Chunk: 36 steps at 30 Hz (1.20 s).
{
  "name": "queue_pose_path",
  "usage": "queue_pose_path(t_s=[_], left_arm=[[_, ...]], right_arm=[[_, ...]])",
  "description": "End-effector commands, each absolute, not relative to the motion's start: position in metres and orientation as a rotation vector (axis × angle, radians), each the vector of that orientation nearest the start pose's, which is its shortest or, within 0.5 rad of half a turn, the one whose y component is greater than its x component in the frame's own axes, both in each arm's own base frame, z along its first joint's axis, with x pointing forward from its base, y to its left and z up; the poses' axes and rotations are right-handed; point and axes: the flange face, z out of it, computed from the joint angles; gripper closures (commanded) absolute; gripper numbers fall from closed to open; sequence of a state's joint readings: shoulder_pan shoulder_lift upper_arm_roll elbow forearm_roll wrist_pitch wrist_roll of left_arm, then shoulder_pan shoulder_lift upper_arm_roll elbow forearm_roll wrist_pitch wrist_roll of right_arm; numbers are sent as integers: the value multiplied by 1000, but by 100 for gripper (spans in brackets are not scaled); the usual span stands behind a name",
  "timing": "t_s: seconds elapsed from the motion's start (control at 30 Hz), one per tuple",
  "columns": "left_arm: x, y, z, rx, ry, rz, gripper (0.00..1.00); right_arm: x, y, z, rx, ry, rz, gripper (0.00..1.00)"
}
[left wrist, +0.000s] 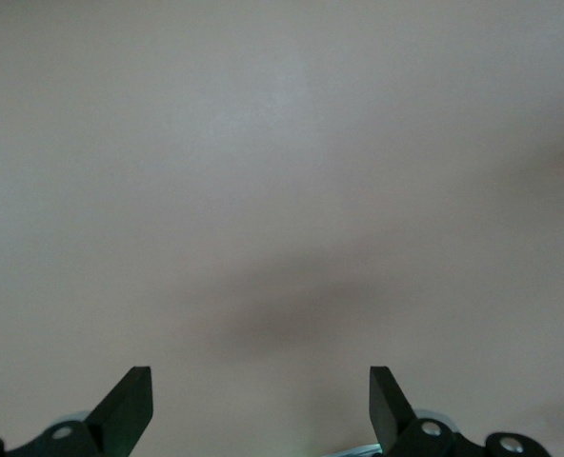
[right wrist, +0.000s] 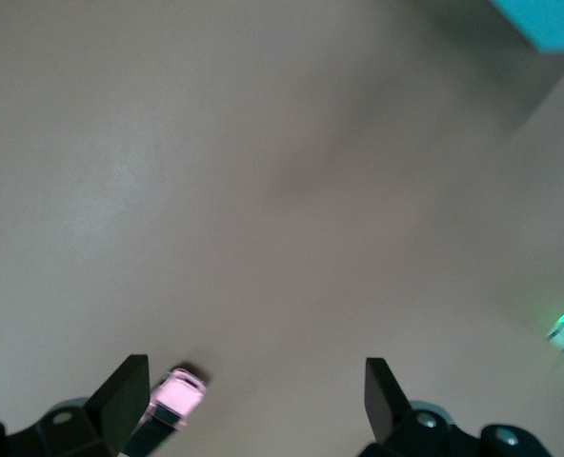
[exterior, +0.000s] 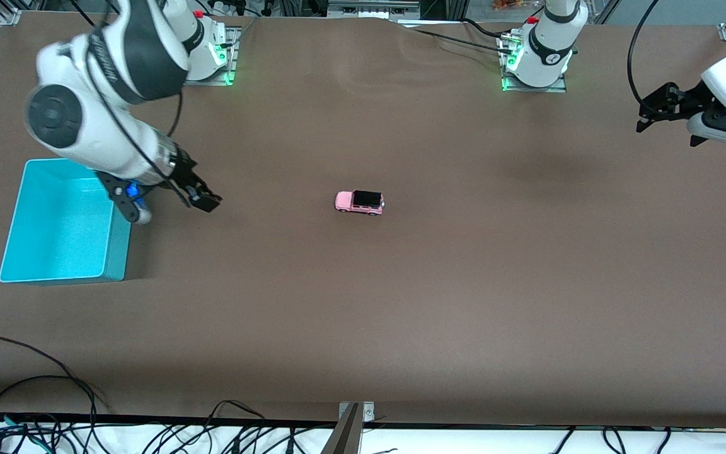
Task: Wind and store pink jeep toy
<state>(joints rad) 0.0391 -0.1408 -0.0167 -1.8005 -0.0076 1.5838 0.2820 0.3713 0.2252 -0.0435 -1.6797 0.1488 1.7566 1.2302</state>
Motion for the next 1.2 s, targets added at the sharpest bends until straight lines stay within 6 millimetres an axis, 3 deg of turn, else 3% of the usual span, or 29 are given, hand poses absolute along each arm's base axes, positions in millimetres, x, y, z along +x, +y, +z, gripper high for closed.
queue_pose_path(t_s=[0.0,0.23,0.5,0.73,0.83,1.07,1.17], left_arm=[[524,19,590,-3136,359,145,0],[532,48,607,-3148,276,83,0],[536,52,606,-3149,273,83,0],[538,53,604,-3151,256,90,0],[538,55,603,-3149,249,96,0],[531,79,606,-3161,189,117,0],[530,81,608,-3163,182,129,0]], right_arm=[[570,263,432,-2697,1629,287,0],[562,321,384,-2541,1915,243,0],[554,377,331,-2228,2232,173,0],[535,421,306,-2106,2289,157,0],[533,429,294,-2041,2335,148,0],[510,473,268,-1995,2312,133,0],[505,482,255,-1984,2320,126,0]])
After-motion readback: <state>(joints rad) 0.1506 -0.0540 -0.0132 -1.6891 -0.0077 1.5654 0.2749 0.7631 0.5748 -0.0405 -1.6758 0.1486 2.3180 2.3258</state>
